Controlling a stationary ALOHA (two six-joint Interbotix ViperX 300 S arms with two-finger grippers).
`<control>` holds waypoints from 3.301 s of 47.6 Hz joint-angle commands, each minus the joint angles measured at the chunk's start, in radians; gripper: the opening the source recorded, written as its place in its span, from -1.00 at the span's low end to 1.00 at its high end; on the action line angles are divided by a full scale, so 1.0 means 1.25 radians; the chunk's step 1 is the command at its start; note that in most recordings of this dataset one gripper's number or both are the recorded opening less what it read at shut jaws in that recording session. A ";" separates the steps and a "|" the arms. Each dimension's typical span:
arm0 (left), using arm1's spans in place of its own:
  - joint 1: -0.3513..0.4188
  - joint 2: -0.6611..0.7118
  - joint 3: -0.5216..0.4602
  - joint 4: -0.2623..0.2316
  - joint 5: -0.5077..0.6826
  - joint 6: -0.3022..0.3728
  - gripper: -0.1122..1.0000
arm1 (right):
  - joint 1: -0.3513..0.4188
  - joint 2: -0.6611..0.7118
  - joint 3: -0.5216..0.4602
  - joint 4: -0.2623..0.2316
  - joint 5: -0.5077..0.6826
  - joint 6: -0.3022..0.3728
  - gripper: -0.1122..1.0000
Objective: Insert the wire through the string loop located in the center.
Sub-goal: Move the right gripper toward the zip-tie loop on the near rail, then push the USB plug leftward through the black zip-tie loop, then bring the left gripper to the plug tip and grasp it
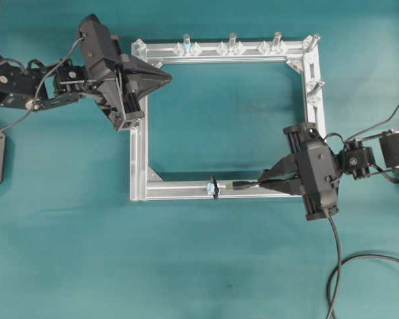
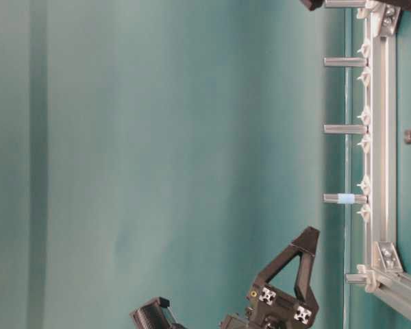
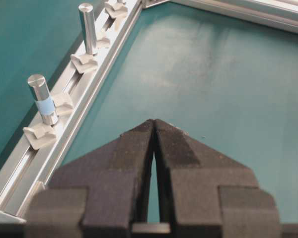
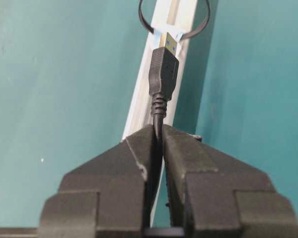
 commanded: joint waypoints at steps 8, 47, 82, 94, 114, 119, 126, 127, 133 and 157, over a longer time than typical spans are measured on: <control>-0.001 -0.016 -0.005 0.002 -0.002 0.001 -0.80 | -0.005 0.031 -0.052 0.001 -0.007 0.000 -0.67; -0.002 -0.016 0.006 0.001 -0.002 0.005 -0.80 | -0.017 0.145 -0.187 0.002 -0.004 0.002 -0.67; -0.032 -0.018 0.002 0.002 -0.002 0.004 -0.80 | -0.021 0.158 -0.194 0.002 -0.004 0.002 -0.67; -0.118 -0.018 0.000 0.004 0.002 -0.004 -0.80 | -0.022 0.157 -0.194 0.002 -0.005 0.002 -0.67; -0.248 -0.037 -0.011 0.002 0.058 -0.005 -0.80 | -0.021 0.157 -0.194 0.004 -0.007 0.002 -0.67; -0.274 -0.042 -0.017 0.002 0.076 -0.005 -0.80 | -0.022 0.157 -0.194 0.002 -0.007 0.002 -0.67; -0.297 -0.039 -0.029 0.002 0.098 -0.005 -0.80 | -0.021 0.157 -0.194 0.002 -0.007 0.002 -0.67; -0.298 -0.038 -0.031 0.002 0.102 -0.005 -0.80 | -0.021 0.157 -0.194 0.002 -0.007 0.002 -0.67; -0.301 -0.026 -0.039 0.002 0.108 -0.005 -0.80 | -0.022 0.157 -0.194 0.002 -0.007 0.002 -0.67; -0.312 0.045 -0.129 0.002 0.174 -0.006 -0.71 | -0.022 0.157 -0.194 0.002 -0.007 0.002 -0.67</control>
